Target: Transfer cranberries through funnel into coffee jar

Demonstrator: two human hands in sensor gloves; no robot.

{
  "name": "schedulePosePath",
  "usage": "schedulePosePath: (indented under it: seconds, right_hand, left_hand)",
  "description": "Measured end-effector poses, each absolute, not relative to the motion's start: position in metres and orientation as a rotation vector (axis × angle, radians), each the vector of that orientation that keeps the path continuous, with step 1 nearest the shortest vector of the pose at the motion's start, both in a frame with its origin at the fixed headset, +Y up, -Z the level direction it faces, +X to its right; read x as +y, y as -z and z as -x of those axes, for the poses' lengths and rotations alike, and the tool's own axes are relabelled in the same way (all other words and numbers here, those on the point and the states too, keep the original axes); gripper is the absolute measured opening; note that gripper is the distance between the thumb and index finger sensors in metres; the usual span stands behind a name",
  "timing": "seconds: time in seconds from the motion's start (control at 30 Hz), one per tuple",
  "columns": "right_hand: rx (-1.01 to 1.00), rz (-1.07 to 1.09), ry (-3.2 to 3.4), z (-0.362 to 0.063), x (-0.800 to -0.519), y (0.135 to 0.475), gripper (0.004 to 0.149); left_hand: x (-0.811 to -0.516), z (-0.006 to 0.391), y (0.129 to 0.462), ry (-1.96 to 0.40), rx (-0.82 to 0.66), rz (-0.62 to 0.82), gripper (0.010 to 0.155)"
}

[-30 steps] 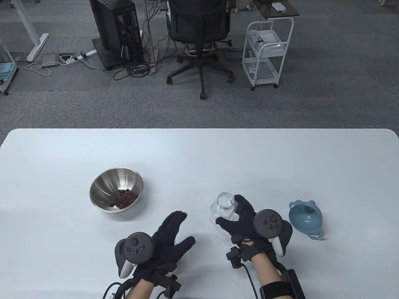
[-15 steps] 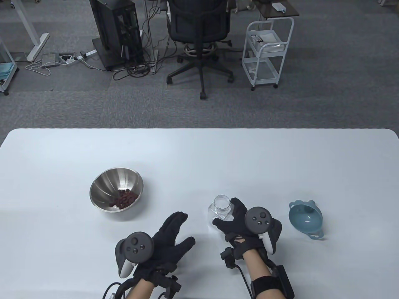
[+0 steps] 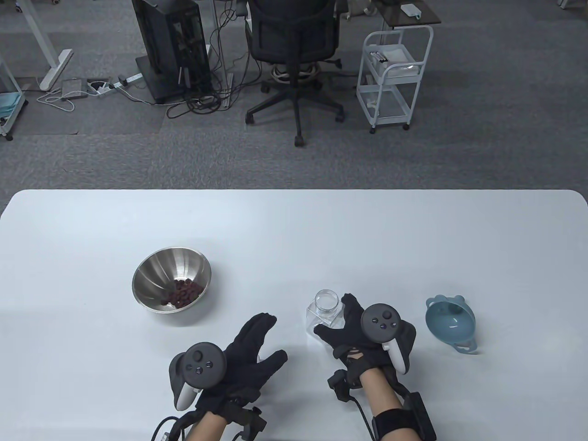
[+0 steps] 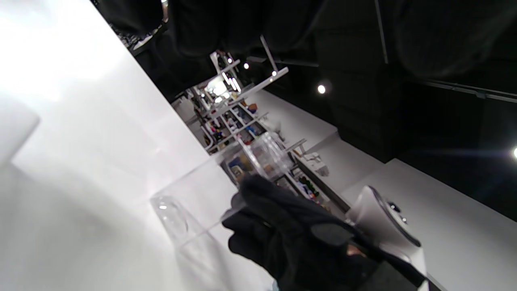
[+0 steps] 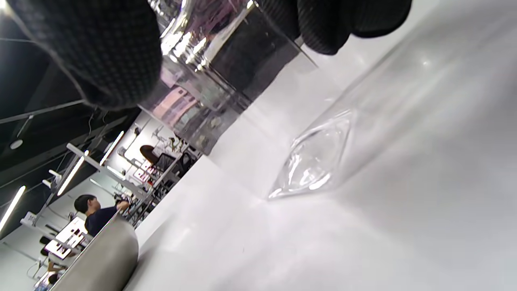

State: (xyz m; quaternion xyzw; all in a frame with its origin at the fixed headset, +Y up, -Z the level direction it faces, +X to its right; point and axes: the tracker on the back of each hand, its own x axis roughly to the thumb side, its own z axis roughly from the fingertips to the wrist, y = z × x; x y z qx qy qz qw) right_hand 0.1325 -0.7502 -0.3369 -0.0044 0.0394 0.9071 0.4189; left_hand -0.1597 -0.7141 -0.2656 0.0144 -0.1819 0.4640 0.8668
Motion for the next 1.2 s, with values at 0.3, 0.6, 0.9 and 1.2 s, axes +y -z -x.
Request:
schedulePosePath:
  seconds: [0.3, 0.6, 0.9, 1.2]
  right_hand:
    - [-0.245, -0.082, -2.528, -0.165, -0.681, 0.311, 0.089]
    - [-0.432, 0.285, -2.71, -0.251, -0.641, 0.295, 0.091]
    - [-0.241, 0.632, -2.622, -0.328, -0.684, 0.292, 0.094]
    - [-0.11, 0.795, -2.54, -0.352, -0.737, 0.304, 0.089]
  left_hand:
    - [-0.714, 0.161, 0.266, -0.962, -0.377, -0.029, 0.085]
    - [-0.714, 0.161, 0.266, -0.952, -0.377, -0.034, 0.085]
    - [-0.714, 0.161, 0.266, -0.942, -0.381, -0.033, 0.085]
    - [-0.715, 0.161, 0.266, -0.932, -0.373, -0.026, 0.085]
